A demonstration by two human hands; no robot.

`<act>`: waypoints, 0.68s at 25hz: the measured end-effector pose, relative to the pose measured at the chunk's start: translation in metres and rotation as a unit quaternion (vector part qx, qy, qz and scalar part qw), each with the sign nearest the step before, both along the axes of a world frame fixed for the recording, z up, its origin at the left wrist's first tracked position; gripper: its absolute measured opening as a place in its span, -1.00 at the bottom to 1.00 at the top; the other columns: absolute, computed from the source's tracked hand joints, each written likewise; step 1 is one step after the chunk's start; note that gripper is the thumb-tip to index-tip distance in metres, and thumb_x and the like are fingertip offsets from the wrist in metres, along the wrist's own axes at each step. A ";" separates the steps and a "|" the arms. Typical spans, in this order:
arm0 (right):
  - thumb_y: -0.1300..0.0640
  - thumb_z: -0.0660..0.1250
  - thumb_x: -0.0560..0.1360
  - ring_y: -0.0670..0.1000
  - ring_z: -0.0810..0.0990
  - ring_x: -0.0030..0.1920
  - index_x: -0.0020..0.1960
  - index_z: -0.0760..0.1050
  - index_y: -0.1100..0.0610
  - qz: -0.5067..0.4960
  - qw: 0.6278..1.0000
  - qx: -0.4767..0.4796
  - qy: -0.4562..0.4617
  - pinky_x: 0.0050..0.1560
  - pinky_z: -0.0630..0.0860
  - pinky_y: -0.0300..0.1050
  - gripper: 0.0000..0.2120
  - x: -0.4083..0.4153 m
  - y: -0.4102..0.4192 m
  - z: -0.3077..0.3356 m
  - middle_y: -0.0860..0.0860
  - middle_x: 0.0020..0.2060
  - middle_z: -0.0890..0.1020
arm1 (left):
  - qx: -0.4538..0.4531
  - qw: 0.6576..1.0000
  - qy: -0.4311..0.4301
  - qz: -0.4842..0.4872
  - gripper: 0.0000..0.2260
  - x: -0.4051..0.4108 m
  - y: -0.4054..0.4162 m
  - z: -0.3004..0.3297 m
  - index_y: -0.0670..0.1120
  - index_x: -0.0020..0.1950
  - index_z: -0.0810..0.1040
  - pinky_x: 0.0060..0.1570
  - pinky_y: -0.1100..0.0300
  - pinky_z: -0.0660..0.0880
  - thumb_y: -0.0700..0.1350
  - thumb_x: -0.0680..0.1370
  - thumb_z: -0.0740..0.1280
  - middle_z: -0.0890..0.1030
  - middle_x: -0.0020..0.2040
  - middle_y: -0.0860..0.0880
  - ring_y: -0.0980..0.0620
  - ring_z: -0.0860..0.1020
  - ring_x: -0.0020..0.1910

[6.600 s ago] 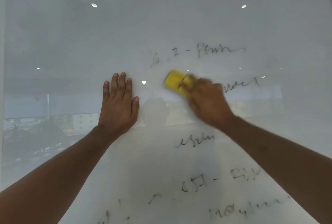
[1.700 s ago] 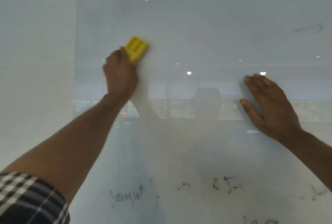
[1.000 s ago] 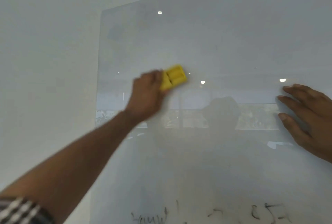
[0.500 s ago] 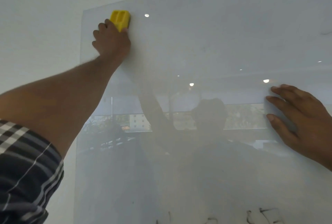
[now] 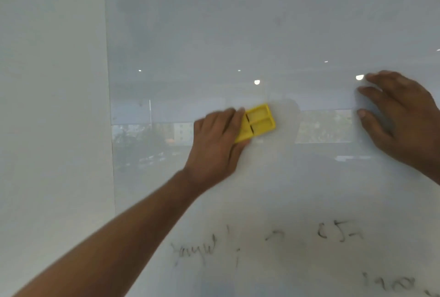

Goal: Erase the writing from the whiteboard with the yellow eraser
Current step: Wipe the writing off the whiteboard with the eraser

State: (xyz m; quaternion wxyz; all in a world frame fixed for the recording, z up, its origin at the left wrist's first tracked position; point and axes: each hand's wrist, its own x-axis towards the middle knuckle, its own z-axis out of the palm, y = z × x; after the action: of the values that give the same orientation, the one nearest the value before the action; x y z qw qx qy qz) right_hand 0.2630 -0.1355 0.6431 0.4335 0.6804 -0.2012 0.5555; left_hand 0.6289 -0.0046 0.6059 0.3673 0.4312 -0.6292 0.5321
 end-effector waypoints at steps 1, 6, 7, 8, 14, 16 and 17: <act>0.01 0.20 0.67 0.30 0.44 0.46 0.37 0.51 0.30 0.001 1.000 0.002 -0.001 0.47 0.38 0.29 -0.56 0.000 0.003 0.000 0.23 0.44 0.50 | 0.019 1.000 -0.018 -0.002 -0.51 0.004 0.003 -0.035 -0.17 0.51 0.39 0.17 -0.03 0.35 0.09 0.67 0.17 0.51 0.38 -0.19 -0.22 0.47 0.29; 0.09 0.28 0.65 0.33 0.41 0.46 0.35 0.51 0.30 0.022 0.995 0.041 -0.092 0.50 0.28 0.23 -0.63 0.034 0.027 -0.008 0.27 0.39 0.51 | 0.043 0.998 -0.008 0.036 -0.55 0.046 0.018 -0.097 -0.18 0.47 0.37 0.13 -0.04 0.37 0.06 0.67 0.18 0.55 0.33 -0.24 -0.27 0.54 0.23; 0.09 0.28 0.65 0.33 0.38 0.48 0.37 0.49 0.29 0.017 0.992 0.053 -0.113 0.51 0.24 0.20 -0.63 0.044 0.030 -0.013 0.26 0.41 0.48 | 0.032 0.997 0.047 0.054 -0.53 0.057 0.019 -0.084 -0.19 0.48 0.35 0.10 -0.04 0.37 0.06 0.65 0.19 0.54 0.32 -0.25 -0.27 0.52 0.22; 0.07 0.26 0.66 0.33 0.35 0.50 0.39 0.47 0.27 0.010 0.991 0.051 -0.123 0.53 0.21 0.19 -0.61 0.051 0.030 -0.016 0.26 0.44 0.46 | 0.012 0.992 0.112 0.063 -0.51 0.070 0.020 -0.070 -0.20 0.50 0.33 0.08 -0.06 0.38 0.06 0.65 0.20 0.53 0.33 -0.26 -0.27 0.50 0.22; -0.21 0.05 0.68 0.11 0.17 0.65 0.56 0.24 -0.13 -0.010 0.989 0.068 -0.129 0.59 0.20 0.29 -0.53 0.047 -0.025 -0.018 -0.10 0.63 0.19 | -0.032 0.961 0.271 0.045 -0.50 0.103 0.029 -0.120 -0.30 0.50 0.34 0.19 -0.09 0.38 -0.09 0.62 0.28 0.51 0.34 -0.28 -0.20 0.40 0.27; -0.24 0.05 0.66 0.06 0.15 0.65 0.59 0.18 -0.24 -0.013 0.989 0.083 -0.126 0.59 0.21 0.27 -0.50 0.050 -0.045 -0.029 -0.19 0.64 0.14 | -0.007 0.968 0.246 0.051 -0.51 0.092 0.033 -0.181 -0.32 0.46 0.35 0.12 -0.09 0.41 -0.14 0.56 0.26 0.53 0.25 -0.31 -0.24 0.45 0.18; -0.25 0.06 0.65 0.04 0.16 0.65 0.60 0.16 -0.27 -0.016 0.989 0.099 -0.110 0.59 0.22 0.25 -0.48 0.056 -0.052 -0.034 -0.20 0.64 0.14 | 0.025 0.977 0.205 0.045 -0.51 0.081 0.034 -0.216 -0.30 0.44 0.35 0.10 -0.09 0.44 -0.15 0.54 0.26 0.54 0.22 -0.31 -0.26 0.50 0.14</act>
State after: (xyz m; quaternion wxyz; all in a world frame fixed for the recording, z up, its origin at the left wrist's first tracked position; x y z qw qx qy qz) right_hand 0.3193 -0.1871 0.6086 0.3479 0.6513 -0.3128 0.5974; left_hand 0.7104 0.0292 0.3897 0.4532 0.5679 -0.5342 0.4322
